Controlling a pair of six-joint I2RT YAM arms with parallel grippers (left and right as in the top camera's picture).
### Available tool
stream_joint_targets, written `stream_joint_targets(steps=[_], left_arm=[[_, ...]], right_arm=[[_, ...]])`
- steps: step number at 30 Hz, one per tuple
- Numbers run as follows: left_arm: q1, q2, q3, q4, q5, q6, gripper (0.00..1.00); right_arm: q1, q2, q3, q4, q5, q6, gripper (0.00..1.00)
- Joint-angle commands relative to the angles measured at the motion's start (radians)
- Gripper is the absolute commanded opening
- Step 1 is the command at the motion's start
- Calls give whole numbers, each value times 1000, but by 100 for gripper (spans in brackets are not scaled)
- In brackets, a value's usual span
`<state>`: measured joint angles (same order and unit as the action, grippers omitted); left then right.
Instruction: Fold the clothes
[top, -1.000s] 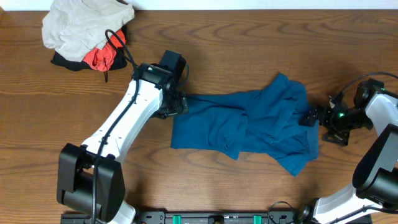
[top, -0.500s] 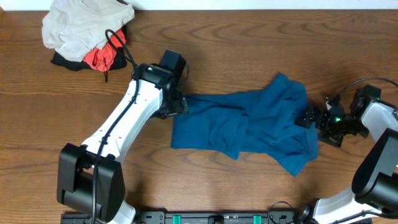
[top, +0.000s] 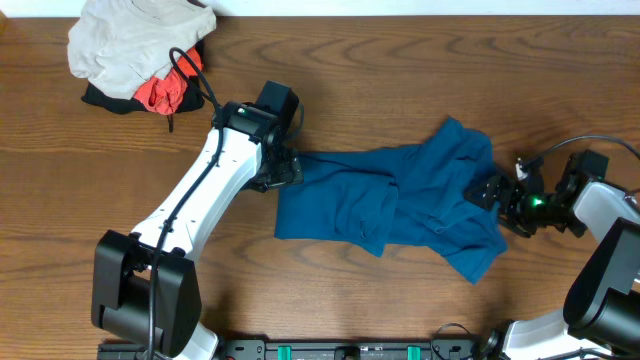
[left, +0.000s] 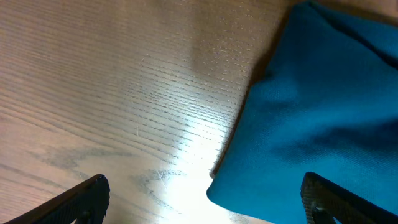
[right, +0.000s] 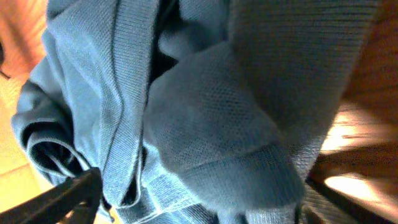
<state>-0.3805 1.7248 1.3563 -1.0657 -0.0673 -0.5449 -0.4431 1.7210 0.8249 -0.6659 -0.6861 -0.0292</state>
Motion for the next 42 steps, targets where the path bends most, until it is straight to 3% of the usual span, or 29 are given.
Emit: stream_joint_targets(steps=[1, 4, 9, 12, 18, 27, 42], left_arm=[[3, 0, 2, -3, -16, 13, 98], [3, 0, 2, -3, -16, 13, 98], [3, 0, 2, -3, -16, 13, 98], [3, 0, 2, -3, -16, 13, 98], [3, 0, 2, -3, -16, 13, 98], [3, 0, 2, -3, -16, 13, 98], [3, 0, 2, 3, -17, 13, 98]], right_arm=[[5, 76, -99, 13, 128, 19, 82], [5, 76, -110, 24, 128, 36, 69], [5, 76, -110, 24, 128, 49, 34], [6, 76, -110, 29, 128, 60, 29], [6, 76, -110, 53, 128, 78, 1], [6, 76, -69, 54, 120, 102, 1], [65, -77, 241, -237, 166, 147, 1]])
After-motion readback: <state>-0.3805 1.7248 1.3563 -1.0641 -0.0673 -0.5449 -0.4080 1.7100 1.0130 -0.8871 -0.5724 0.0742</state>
